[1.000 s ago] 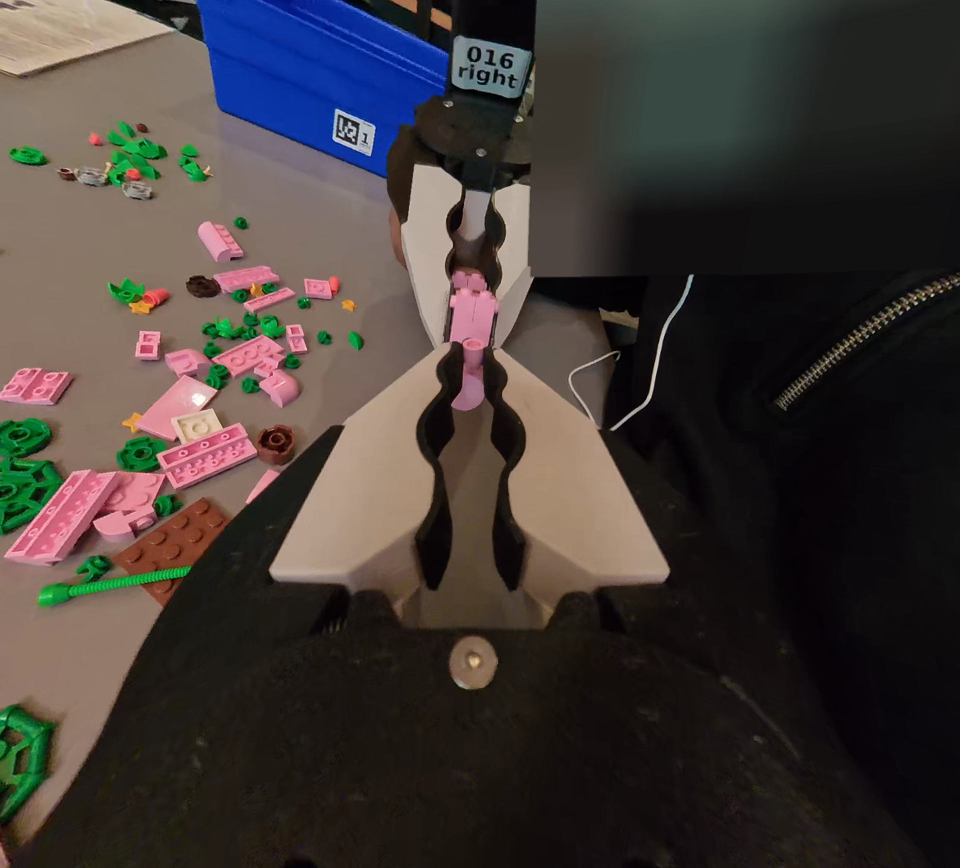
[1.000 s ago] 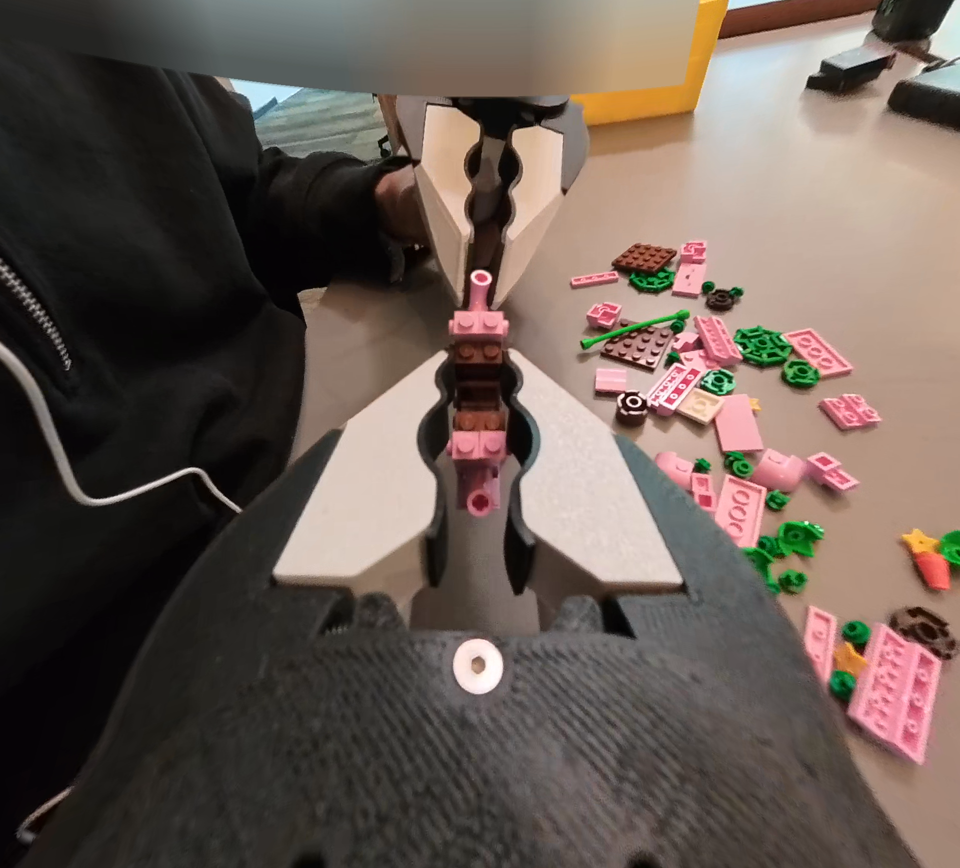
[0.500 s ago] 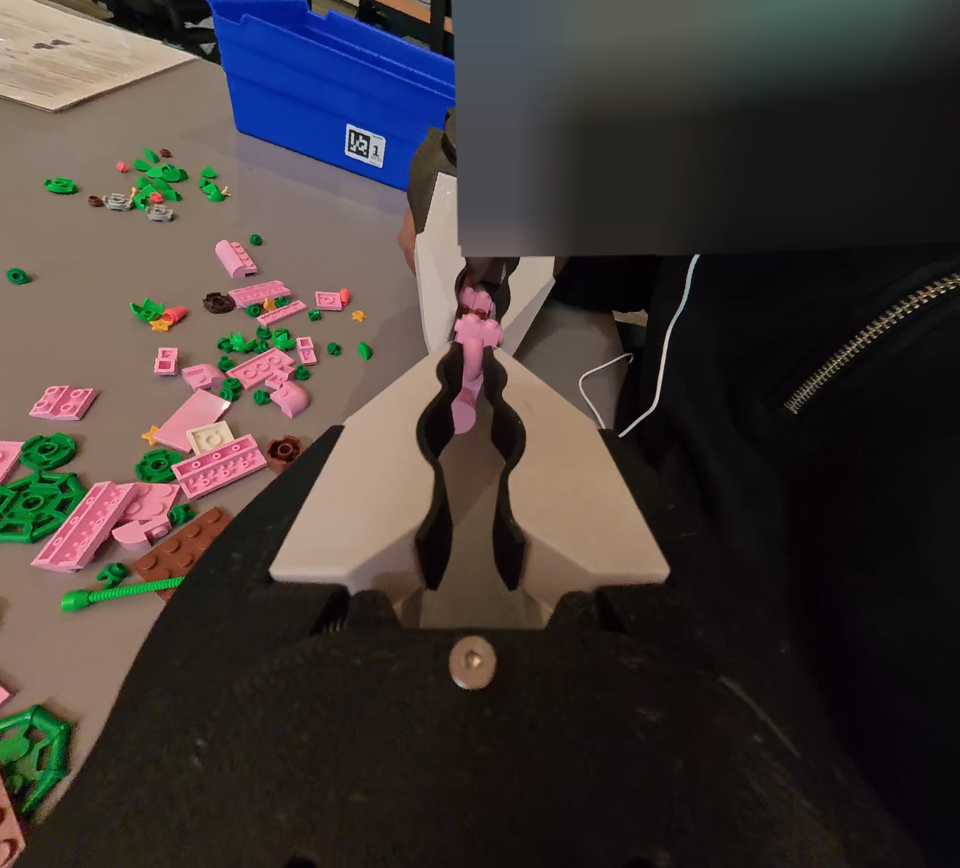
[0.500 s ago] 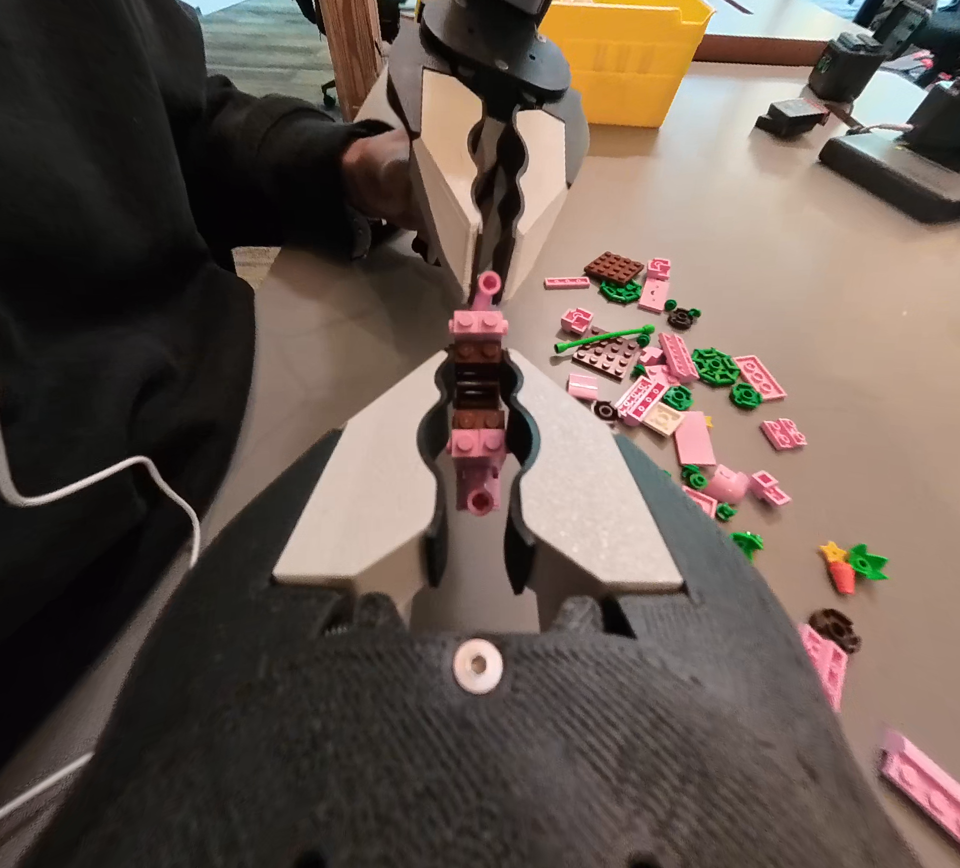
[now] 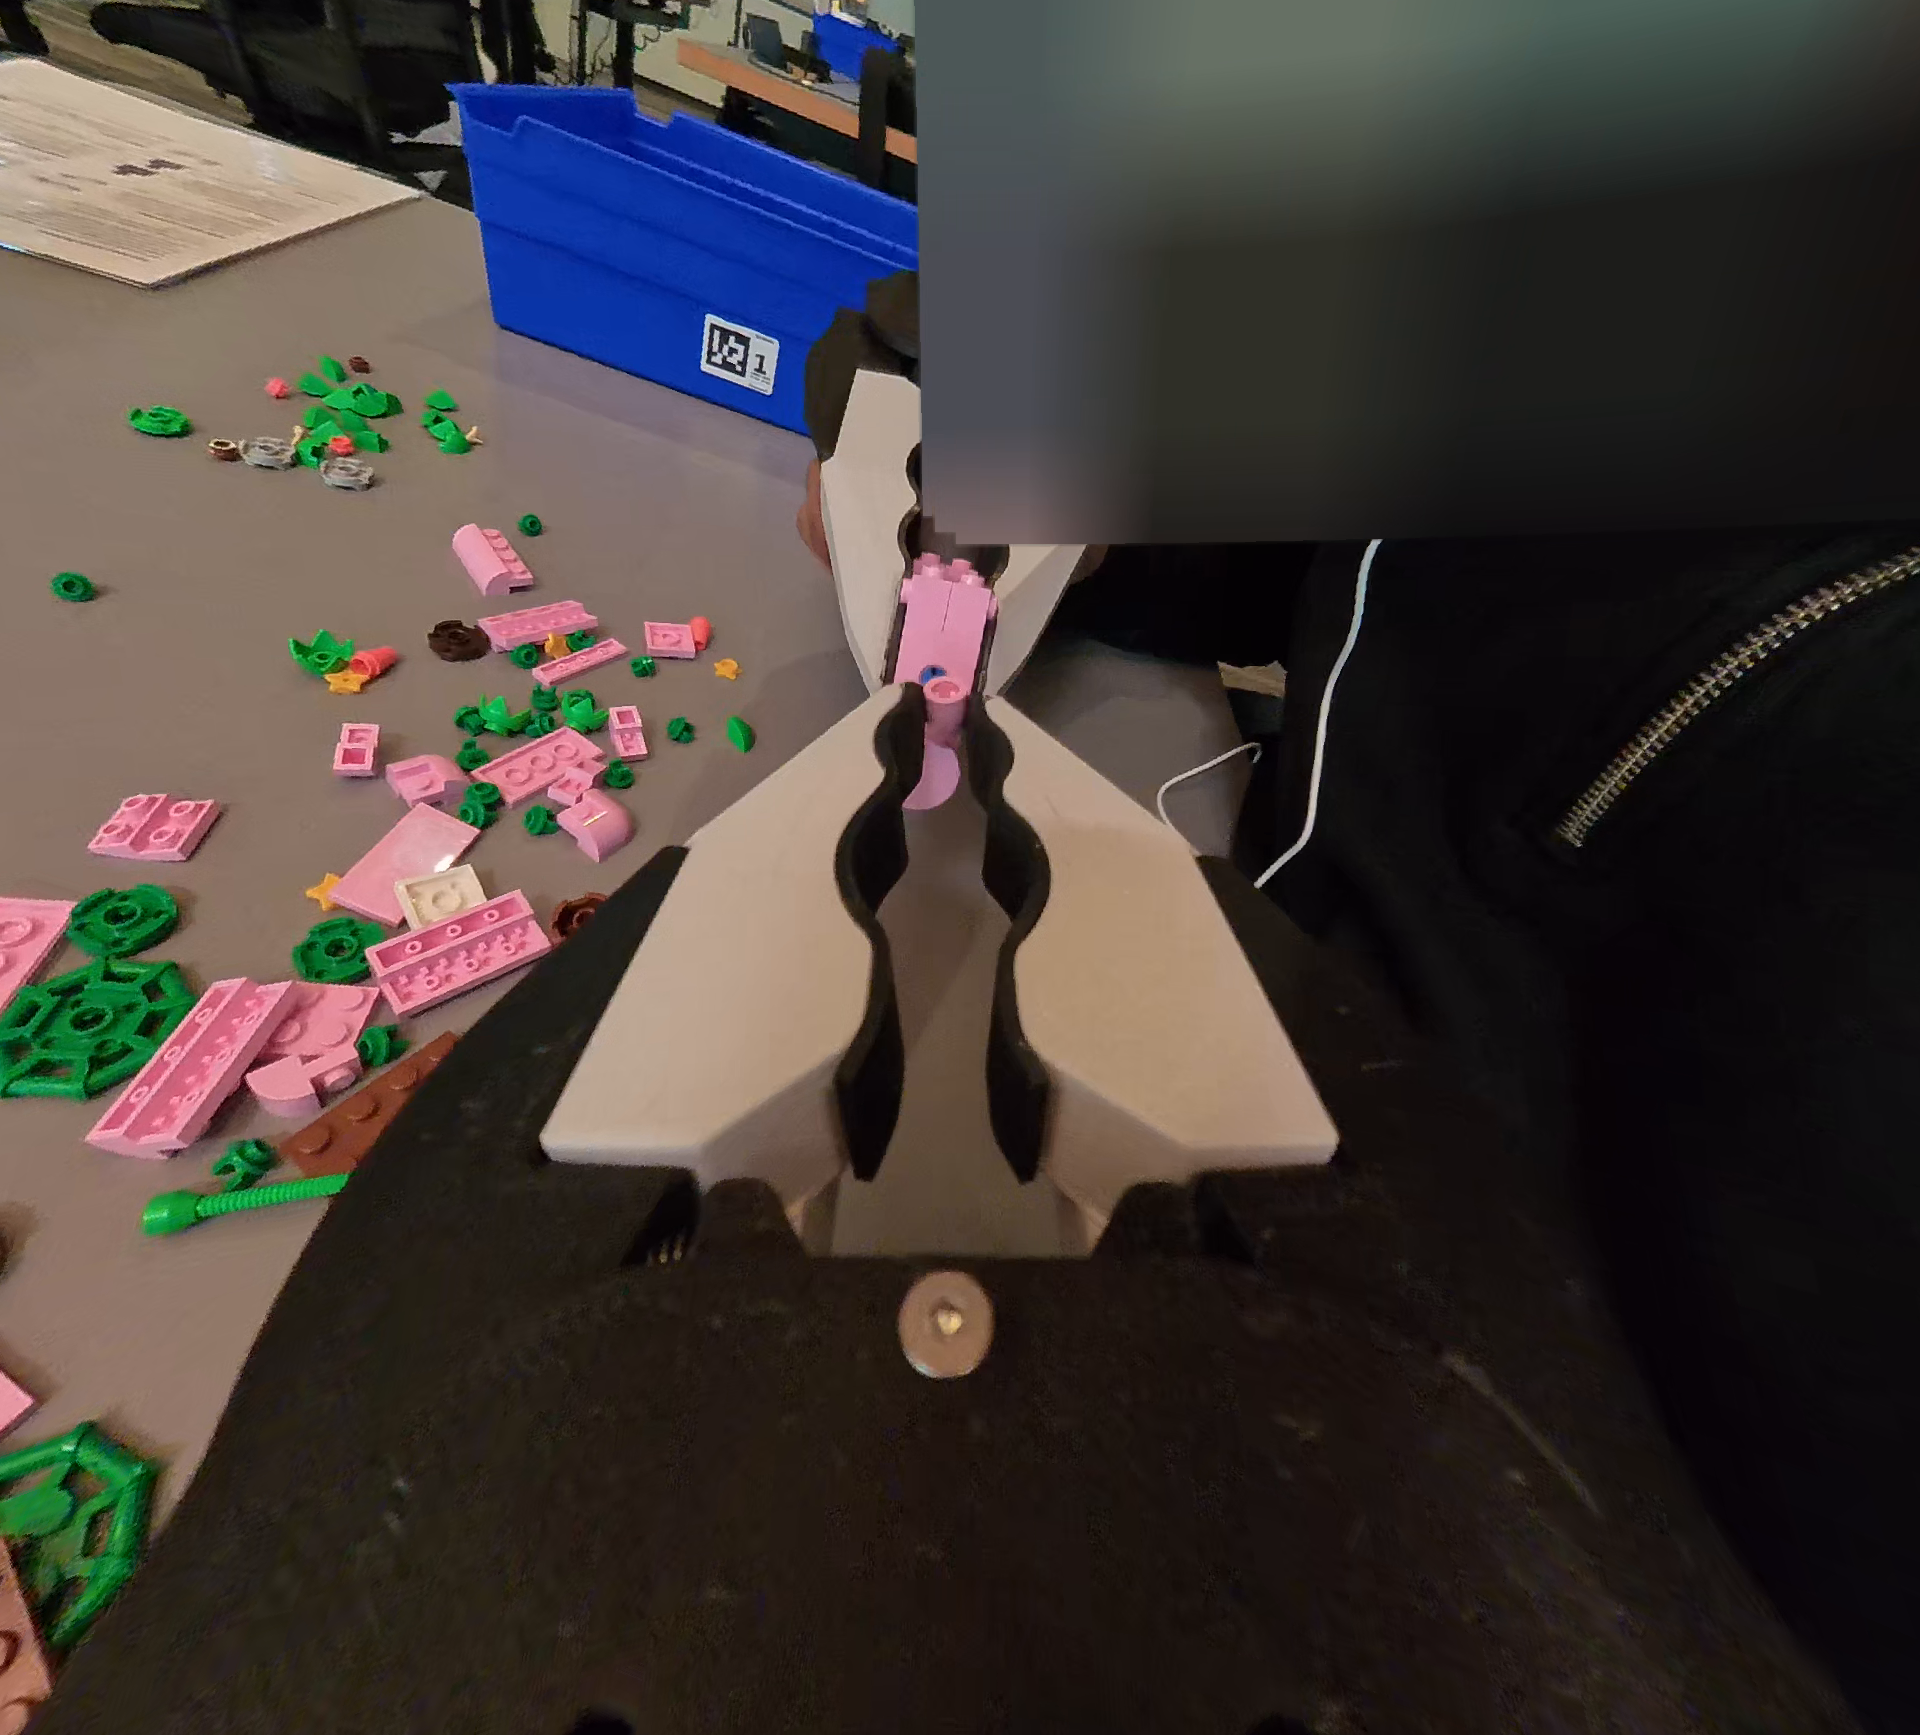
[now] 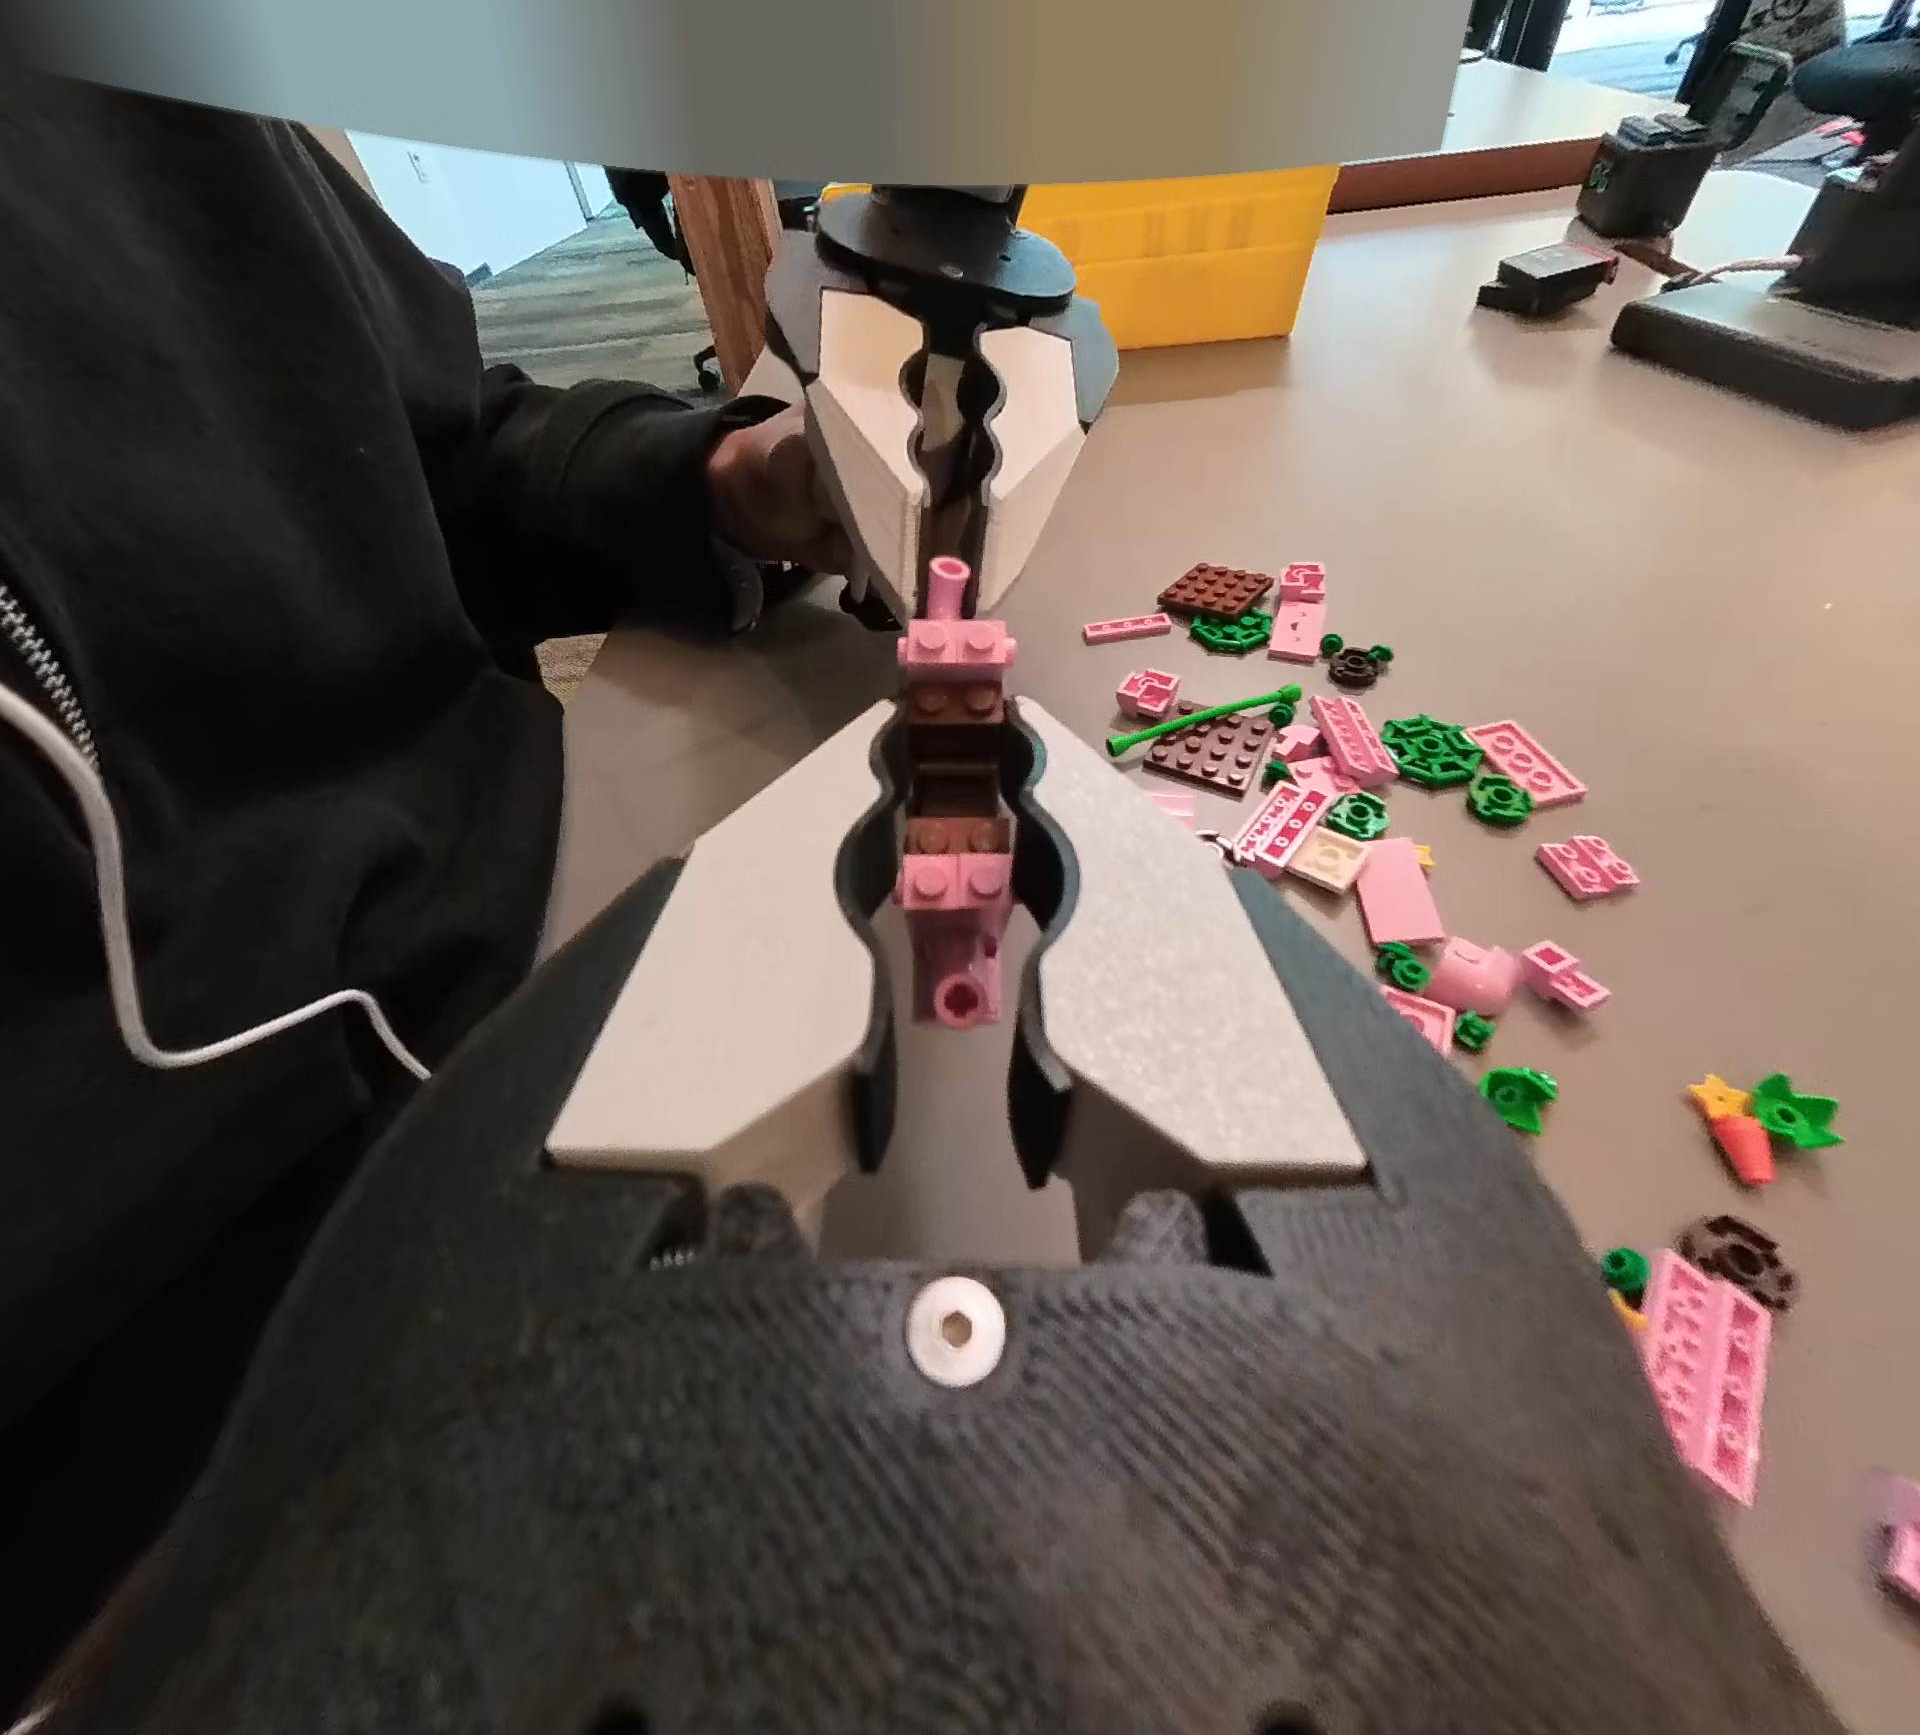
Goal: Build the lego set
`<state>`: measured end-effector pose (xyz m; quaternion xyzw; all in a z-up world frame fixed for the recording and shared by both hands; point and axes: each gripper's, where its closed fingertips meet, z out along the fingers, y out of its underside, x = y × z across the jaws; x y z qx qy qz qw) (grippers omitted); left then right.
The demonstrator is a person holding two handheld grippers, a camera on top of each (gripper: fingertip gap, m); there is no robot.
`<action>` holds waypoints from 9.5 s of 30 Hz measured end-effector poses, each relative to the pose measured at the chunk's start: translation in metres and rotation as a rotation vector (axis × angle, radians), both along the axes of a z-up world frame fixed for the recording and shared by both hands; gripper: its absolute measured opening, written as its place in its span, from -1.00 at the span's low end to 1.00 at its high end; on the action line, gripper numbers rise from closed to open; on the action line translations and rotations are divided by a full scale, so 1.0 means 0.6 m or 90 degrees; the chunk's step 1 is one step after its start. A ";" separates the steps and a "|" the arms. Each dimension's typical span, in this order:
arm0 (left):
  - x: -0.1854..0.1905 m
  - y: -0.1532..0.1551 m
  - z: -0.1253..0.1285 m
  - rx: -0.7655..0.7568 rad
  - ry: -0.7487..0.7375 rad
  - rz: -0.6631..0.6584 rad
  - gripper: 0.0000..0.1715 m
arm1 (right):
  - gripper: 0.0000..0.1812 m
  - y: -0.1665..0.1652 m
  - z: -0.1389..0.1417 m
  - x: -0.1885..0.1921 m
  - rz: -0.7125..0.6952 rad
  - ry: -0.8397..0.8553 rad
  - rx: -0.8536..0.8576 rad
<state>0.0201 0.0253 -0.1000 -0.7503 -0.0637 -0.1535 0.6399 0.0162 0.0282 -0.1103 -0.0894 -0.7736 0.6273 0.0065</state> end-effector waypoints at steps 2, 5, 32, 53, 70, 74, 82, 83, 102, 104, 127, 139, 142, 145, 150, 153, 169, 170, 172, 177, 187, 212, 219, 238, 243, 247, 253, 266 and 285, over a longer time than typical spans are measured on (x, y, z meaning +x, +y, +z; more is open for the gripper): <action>-0.002 0.000 -0.003 -0.008 0.017 0.007 -0.93 | -0.84 0.000 -0.001 -0.001 -0.005 0.008 0.007; -0.005 0.000 -0.006 -0.017 0.031 0.017 -0.93 | -0.84 0.001 -0.003 -0.002 -0.007 0.014 0.012; -0.031 -0.005 -0.067 -0.144 0.005 0.048 -0.93 | -0.63 0.018 -0.103 -0.010 -0.007 -0.006 0.226; 0.014 0.012 -0.050 -0.112 0.087 -0.019 -0.93 | -0.93 -0.006 -0.031 0.015 0.035 -0.034 0.068; 0.019 0.010 -0.023 -0.047 0.027 -0.038 -0.93 | -0.94 -0.010 -0.004 0.018 0.030 -0.015 0.021; 0.019 0.010 -0.004 -0.006 0.001 -0.034 -0.93 | -0.94 -0.009 0.013 0.017 0.041 -0.064 -0.034; 0.019 0.008 0.010 0.031 -0.040 -0.043 -0.93 | -0.94 -0.009 0.020 0.020 0.054 -0.070 -0.052; 0.020 0.008 0.011 0.033 -0.045 -0.045 -0.93 | -0.94 -0.008 0.021 0.021 0.058 -0.072 -0.055; 0.011 0.009 0.014 0.055 -0.128 -0.046 -0.79 | -0.94 -0.002 0.032 0.008 0.010 0.007 -0.050; 0.012 0.010 0.012 0.049 -0.124 -0.047 -0.81 | -0.94 -0.004 0.030 0.009 0.010 0.009 -0.047; 0.009 0.006 0.013 0.058 -0.187 -0.063 -0.94 | -0.87 -0.008 0.020 0.013 0.004 0.080 -0.009; 0.012 0.012 0.009 0.052 -0.183 -0.065 -0.90 | -0.95 -0.009 0.017 0.014 -0.015 0.146 0.029; 0.009 0.012 0.006 0.043 -0.175 -0.056 -0.94 | -0.95 -0.008 0.013 0.010 -0.021 0.147 0.041; 0.007 0.013 0.006 0.042 -0.177 -0.050 -0.94 | -0.95 -0.008 0.013 0.008 -0.027 0.151 0.045; -0.013 0.005 0.001 0.032 -0.160 -0.006 -0.94 | -0.87 0.001 -0.002 -0.012 -0.061 0.174 0.090; -0.035 -0.009 0.005 0.035 -0.137 0.037 -0.94 | -0.66 0.018 -0.017 -0.031 -0.083 0.144 0.124; -0.026 -0.003 -0.046 -0.098 -0.038 0.045 -0.94 | -0.84 0.019 -0.115 -0.012 -0.017 -0.006 0.254; -0.026 -0.002 -0.048 -0.102 -0.033 0.046 -0.94 | -0.84 0.019 -0.111 -0.013 -0.019 0.000 0.246; -0.026 -0.003 -0.047 -0.103 -0.026 0.047 -0.94 | -0.84 0.017 -0.095 -0.014 -0.024 0.006 0.217; -0.011 0.000 -0.030 -0.075 0.015 0.027 -0.94 | -0.83 0.016 -0.051 -0.007 0.001 -0.033 0.111; 0.003 0.008 -0.038 -0.098 0.068 0.016 -0.94 | -0.84 0.005 -0.043 0.013 0.050 -0.076 0.069; 0.003 0.008 -0.016 -0.054 -0.007 0.021 -0.93 | -0.84 0.005 -0.017 0.010 0.034 -0.071 0.022; 0.002 0.008 -0.025 -0.080 -0.001 0.028 -0.93 | -0.84 0.005 -0.025 0.008 0.023 -0.036 0.049; 0.017 0.013 -0.011 -0.052 -0.018 0.009 -0.93 | -0.84 0.006 -0.009 0.020 0.043 0.034 0.037; 0.018 0.017 -0.015 -0.064 0.006 0.020 -0.93 | -0.84 0.003 -0.012 0.020 0.041 0.045 0.051; 0.016 0.017 -0.017 -0.066 0.006 0.019 -0.93 | -0.84 0.002 -0.015 0.018 0.038 0.038 0.053; -0.002 0.018 -0.034 -0.082 0.044 0.049 -0.72 | -0.84 0.004 -0.030 0.009 0.037 -0.023 0.077; -0.002 0.023 -0.073 -0.150 0.044 0.031 -0.42 | -0.83 0.041 -0.118 0.004 0.044 0.056 0.287; 0.000 0.041 0.000 -0.011 0.104 0.004 -0.15 | -0.39 0.128 0.038 -0.066 -0.088 0.083 -0.003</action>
